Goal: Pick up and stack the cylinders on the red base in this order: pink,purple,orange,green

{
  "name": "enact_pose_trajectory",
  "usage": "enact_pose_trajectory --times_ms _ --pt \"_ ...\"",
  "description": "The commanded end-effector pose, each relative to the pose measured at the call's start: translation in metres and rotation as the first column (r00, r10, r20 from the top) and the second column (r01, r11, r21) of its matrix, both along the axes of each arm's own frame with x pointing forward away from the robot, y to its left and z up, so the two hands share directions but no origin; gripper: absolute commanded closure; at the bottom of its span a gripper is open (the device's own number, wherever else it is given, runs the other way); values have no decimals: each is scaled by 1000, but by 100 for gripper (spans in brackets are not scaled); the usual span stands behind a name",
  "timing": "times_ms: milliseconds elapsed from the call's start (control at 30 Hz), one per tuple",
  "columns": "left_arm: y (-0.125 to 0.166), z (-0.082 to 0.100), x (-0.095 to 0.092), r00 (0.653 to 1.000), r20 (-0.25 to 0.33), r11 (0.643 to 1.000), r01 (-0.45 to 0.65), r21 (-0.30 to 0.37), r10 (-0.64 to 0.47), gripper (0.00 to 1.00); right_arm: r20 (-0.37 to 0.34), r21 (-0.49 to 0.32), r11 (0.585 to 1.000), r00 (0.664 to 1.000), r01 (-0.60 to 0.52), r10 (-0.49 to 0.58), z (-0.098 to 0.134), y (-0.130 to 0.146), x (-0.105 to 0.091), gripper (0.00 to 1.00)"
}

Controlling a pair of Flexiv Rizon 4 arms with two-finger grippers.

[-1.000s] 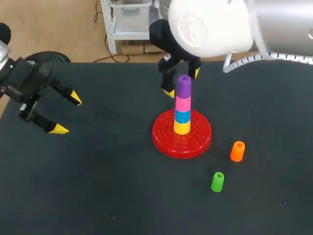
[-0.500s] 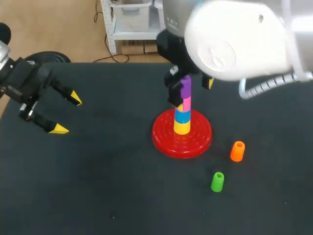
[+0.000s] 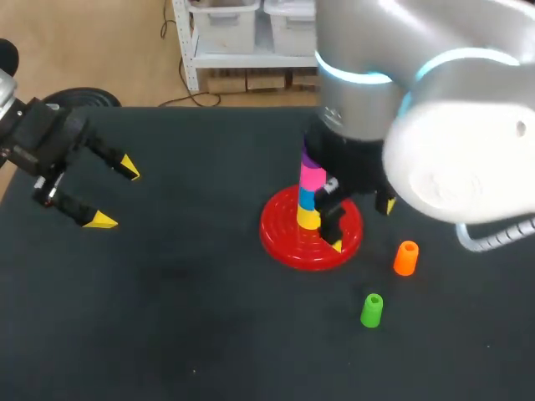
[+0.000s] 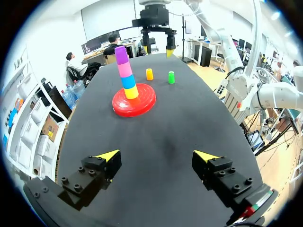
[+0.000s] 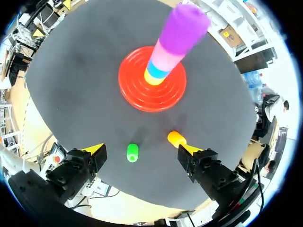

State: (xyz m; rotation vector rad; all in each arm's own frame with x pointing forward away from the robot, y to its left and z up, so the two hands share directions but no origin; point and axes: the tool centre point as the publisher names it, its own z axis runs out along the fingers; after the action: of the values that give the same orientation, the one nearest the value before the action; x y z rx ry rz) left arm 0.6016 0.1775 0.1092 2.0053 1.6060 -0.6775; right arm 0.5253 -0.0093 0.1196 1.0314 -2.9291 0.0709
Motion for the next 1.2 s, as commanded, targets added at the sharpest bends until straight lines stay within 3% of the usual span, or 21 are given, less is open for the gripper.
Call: enact_pose_trajectory --times_ms 33,300,700,1200 --pt "0 -1 0 1000 2 1000 0 -1 0 0 36 51 999 999 -3 1 -22 -6 -1 0" --pt "0 -1 0 1000 2 1000 0 -1 0 0 2 49 999 1000 8 -8 -42 -10 -3 0" --pt "0 -1 0 1000 2 1000 0 -1 0 0 -5 59 998 999 38 -37 -53 -15 -24 0" --pt "0 -1 0 1000 2 1000 0 -1 0 0 -6 69 988 991 136 -136 -57 -51 -7 0"
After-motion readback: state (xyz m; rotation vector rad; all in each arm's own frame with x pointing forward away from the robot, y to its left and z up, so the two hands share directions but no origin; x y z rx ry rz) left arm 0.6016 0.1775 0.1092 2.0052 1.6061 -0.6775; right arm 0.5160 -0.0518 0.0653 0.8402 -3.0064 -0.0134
